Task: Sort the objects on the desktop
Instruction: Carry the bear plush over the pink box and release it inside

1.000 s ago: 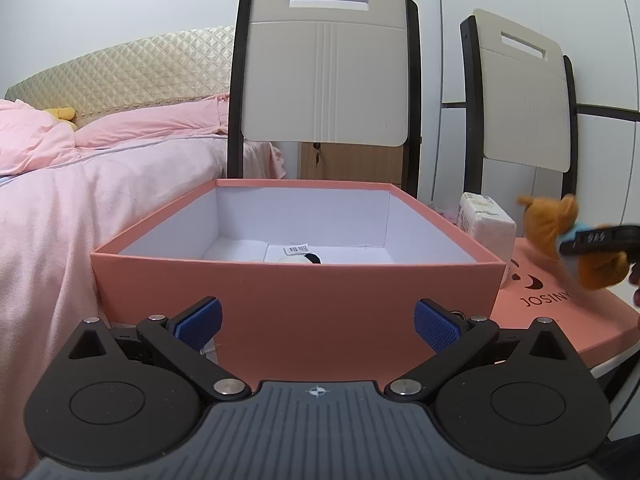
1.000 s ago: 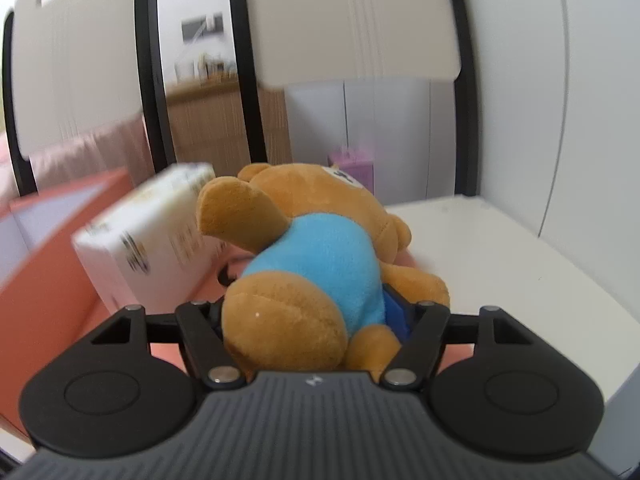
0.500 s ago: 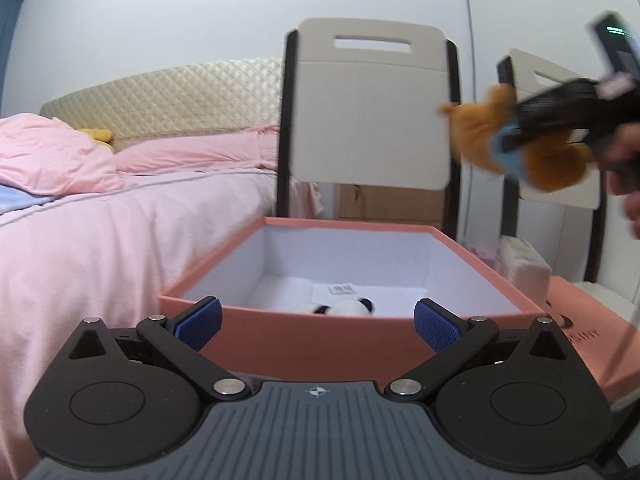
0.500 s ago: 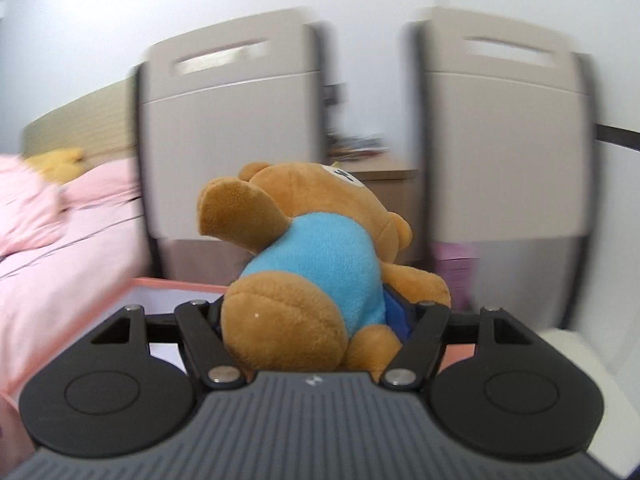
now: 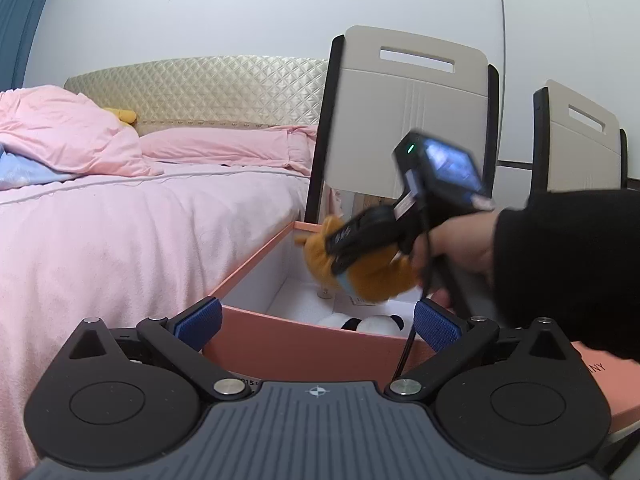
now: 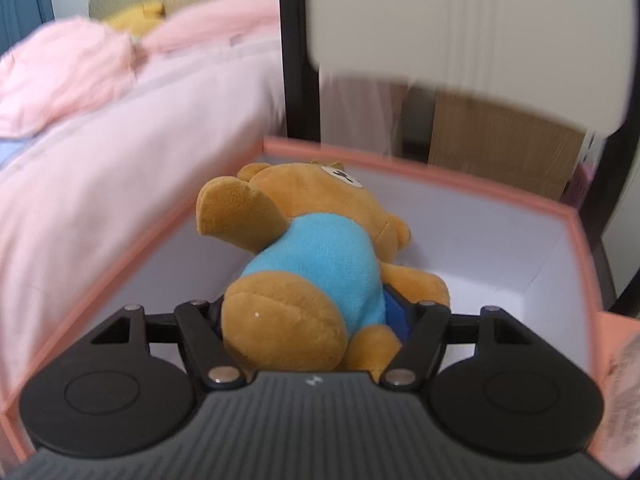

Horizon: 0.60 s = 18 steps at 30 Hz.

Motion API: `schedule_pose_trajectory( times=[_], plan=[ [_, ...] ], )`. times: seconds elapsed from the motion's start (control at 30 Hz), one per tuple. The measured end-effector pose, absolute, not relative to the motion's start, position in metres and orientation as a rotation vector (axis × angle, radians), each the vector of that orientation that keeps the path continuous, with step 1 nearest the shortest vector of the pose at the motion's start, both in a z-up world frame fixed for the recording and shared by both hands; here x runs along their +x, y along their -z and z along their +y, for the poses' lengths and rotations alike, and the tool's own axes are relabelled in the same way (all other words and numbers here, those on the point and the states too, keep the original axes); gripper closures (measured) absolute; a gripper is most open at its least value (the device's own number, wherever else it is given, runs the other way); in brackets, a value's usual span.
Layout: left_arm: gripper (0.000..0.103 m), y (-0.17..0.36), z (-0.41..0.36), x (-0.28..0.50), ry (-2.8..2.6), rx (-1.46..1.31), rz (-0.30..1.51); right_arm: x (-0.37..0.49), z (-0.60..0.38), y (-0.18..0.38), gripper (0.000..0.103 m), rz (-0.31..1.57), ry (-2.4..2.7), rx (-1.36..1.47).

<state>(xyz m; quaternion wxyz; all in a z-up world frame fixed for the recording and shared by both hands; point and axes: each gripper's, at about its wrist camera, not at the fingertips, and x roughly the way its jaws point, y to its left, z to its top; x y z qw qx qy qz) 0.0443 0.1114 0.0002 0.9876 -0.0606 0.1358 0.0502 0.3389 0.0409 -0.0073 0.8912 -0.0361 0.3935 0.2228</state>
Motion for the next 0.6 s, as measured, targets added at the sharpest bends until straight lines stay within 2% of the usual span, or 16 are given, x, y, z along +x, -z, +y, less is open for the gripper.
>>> schedule_pose_trajectory(
  times=[0.2, 0.3, 0.6],
  plan=[
    [0.0, 0.001, 0.109, 0.046, -0.092, -0.121, 0.285, 0.348, 0.05, 0.028, 0.024, 0.89, -0.479, -0.087],
    [0.0, 0.001, 0.109, 0.044, -0.085, -0.117, 0.278, 0.342, 0.043, 0.022, 0.006, 0.861, -0.494, -0.07],
    [0.0, 0.0, 0.104, 0.037, -0.067, -0.12, 0.251, 0.285, -0.005, -0.045, 0.004, 0.637, -0.542, -0.05]
  ],
)
